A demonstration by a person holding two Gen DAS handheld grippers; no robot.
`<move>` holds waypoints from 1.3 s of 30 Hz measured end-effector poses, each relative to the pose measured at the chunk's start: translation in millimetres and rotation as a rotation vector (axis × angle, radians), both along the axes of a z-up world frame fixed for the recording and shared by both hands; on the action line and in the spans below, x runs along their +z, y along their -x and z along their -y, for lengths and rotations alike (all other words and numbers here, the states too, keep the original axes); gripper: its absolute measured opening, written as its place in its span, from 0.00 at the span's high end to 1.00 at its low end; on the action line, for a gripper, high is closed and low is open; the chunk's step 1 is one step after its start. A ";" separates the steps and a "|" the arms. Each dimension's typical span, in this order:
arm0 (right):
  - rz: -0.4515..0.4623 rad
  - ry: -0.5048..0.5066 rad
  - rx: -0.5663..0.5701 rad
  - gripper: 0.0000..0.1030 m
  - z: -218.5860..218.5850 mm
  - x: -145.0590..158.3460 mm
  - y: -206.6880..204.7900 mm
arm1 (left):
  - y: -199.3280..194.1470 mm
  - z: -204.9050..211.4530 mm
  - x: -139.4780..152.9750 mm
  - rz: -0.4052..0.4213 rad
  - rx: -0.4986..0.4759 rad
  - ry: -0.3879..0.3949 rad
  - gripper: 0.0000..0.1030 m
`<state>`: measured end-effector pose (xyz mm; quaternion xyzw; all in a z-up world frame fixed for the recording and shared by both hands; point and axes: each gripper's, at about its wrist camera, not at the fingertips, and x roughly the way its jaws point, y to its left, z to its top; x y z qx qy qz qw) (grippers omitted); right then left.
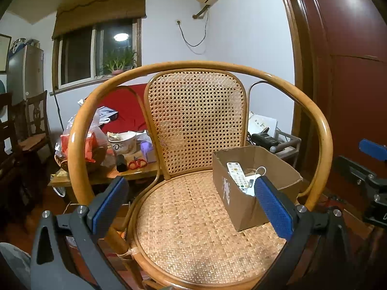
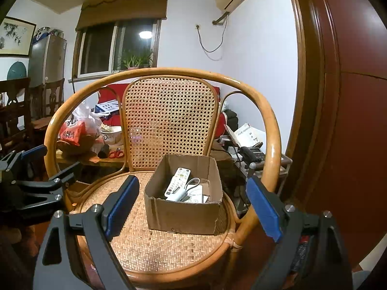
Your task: Organize rigid objects
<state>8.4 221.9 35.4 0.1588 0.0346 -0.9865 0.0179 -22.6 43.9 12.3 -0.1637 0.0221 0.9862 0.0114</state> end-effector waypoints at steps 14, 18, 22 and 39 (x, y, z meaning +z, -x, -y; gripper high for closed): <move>0.000 0.005 -0.006 0.07 -3.7 0.7 -1.9 | 0.5 0.1 -1.2 0.007 0.004 0.005 0.00; -0.009 -0.021 -0.031 0.07 -9.9 2.3 -4.7 | 0.7 2.1 -1.5 0.009 0.009 0.002 0.00; -0.016 -0.012 -0.052 0.03 -21.5 4.9 -7.6 | 0.7 4.1 -1.3 0.009 0.011 0.002 0.00; -0.020 0.003 -0.078 0.00 -41.0 6.6 -11.9 | -1.6 10.0 -0.7 0.002 0.019 -0.005 0.00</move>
